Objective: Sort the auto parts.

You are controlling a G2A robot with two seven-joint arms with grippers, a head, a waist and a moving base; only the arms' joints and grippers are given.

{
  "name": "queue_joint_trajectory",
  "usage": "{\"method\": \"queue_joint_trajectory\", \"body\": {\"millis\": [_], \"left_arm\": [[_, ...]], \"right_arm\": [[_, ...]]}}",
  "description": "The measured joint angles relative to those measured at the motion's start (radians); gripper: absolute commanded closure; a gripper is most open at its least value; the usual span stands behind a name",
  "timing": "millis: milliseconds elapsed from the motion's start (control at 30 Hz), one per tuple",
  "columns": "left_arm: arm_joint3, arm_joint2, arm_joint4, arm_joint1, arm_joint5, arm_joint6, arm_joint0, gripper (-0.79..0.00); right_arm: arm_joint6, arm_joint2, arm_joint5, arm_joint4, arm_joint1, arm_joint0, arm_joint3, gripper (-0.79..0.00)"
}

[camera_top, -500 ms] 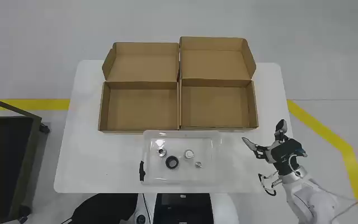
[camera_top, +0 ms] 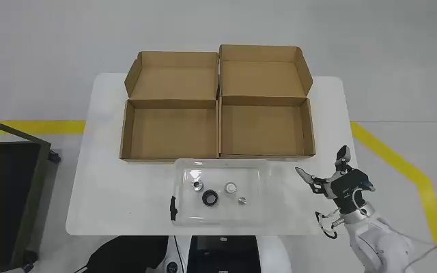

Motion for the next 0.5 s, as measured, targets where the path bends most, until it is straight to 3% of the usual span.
{"method": "queue_joint_trajectory", "body": {"millis": [200,500], "left_arm": [[0.000,0.000,0.000,0.000,0.000,0.000,0.000,-0.785],[0.000,0.000,0.000,0.000,0.000,0.000,0.000,-0.785]], "right_arm": [[0.004,-0.006,-0.004,-0.001,0.001,0.003,0.000,-0.785],[0.071,-0.095,-0.118,-0.039,0.012,0.063,-0.003,-0.785]]}}
